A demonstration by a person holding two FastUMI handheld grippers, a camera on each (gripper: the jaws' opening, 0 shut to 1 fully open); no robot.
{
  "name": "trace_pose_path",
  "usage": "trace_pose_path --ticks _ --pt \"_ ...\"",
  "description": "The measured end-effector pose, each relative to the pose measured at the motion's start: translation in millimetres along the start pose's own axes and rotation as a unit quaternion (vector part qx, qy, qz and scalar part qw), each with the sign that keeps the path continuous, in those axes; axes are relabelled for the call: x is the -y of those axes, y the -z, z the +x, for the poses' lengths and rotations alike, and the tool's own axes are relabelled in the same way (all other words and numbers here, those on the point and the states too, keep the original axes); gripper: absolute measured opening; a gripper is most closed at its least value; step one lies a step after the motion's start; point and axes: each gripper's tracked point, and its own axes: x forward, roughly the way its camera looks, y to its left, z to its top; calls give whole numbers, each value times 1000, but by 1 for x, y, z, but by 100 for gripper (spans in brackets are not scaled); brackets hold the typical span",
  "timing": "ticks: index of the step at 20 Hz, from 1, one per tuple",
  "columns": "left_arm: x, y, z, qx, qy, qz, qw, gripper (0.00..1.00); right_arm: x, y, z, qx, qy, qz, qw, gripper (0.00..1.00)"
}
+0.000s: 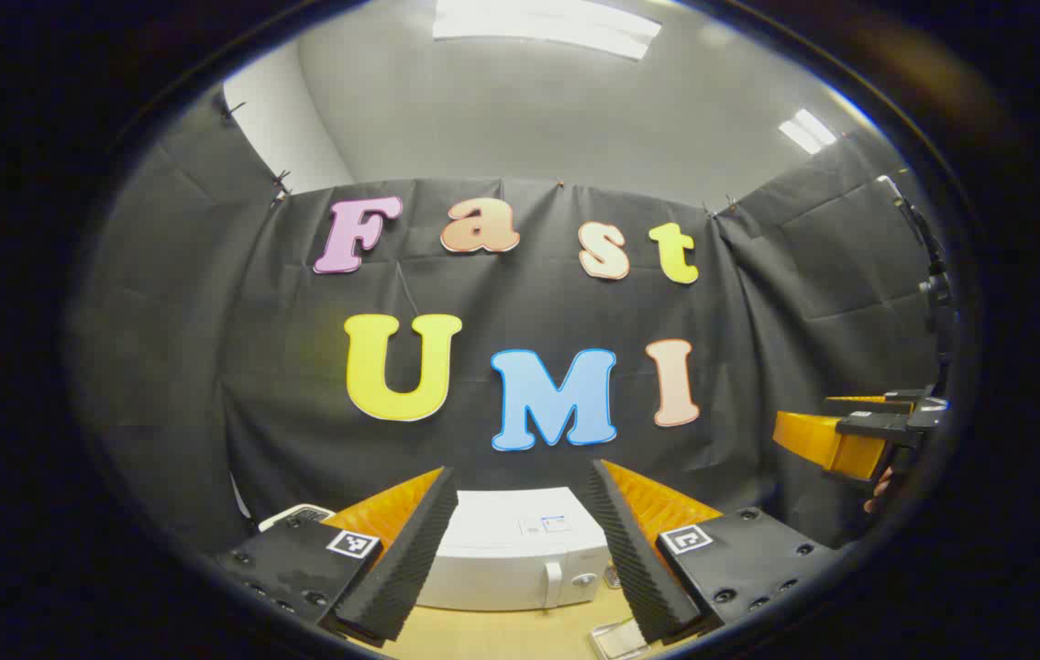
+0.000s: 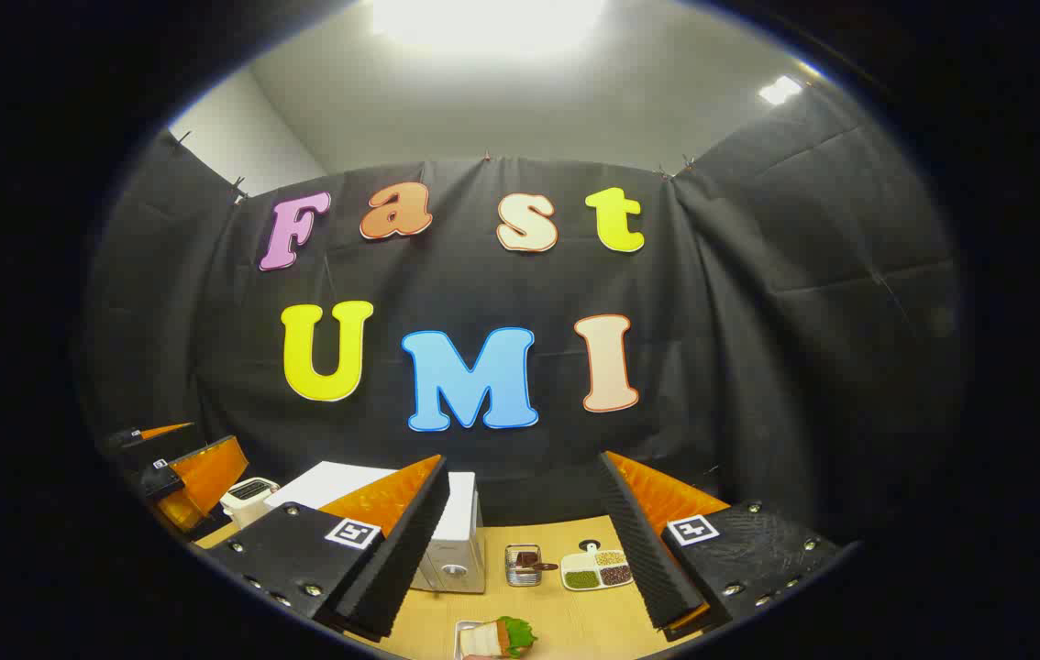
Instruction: Open the microwave oven with the left hand, put the food in, and close the microwave oven.
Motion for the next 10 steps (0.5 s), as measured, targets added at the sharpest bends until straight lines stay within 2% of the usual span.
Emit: trace_pose_path --ticks 10 --pt "-7 8 1 1 16 -3 1000 96 -7 11 -1 -11 10 -15 1000 98"
